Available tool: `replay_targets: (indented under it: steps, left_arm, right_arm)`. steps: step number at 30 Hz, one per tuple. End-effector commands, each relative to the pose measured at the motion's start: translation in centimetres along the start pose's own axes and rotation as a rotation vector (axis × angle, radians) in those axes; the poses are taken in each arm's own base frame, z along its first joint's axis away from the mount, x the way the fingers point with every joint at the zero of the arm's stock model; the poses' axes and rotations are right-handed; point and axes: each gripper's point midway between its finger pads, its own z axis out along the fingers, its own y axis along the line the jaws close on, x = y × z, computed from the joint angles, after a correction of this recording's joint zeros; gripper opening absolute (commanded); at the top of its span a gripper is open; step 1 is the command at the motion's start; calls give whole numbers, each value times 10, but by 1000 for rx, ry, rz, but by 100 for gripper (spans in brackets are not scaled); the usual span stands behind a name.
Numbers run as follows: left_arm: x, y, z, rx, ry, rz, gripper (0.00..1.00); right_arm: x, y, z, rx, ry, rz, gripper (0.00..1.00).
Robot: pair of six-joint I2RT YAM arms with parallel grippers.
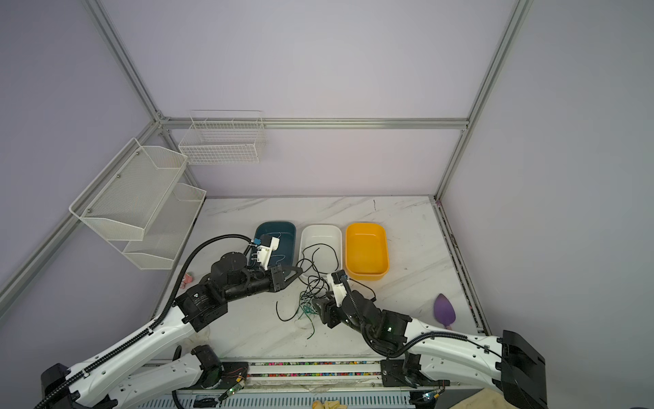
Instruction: Untangle the cables
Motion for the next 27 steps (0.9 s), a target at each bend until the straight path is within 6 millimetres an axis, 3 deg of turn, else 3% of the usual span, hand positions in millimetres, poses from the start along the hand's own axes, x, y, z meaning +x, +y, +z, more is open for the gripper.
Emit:
replay_targets:
  steps: [1, 10, 15, 27]
  left_arm:
    - [-44, -68, -28, 134, -110, 62, 0]
    - [-72, -125, -60, 240, -168, 126, 0]
    - [-82, -151, -73, 298, -185, 142, 0]
    - [-98, -196, -96, 400, -216, 169, 0]
  right_arm:
    - [-5, -6, 3, 27, -32, 19, 58]
    - [-5, -8, 11, 37, -59, 49, 58]
    - [5, -8, 24, 27, -43, 73, 58]
    - [4, 8, 47, -58, -83, 77, 58]
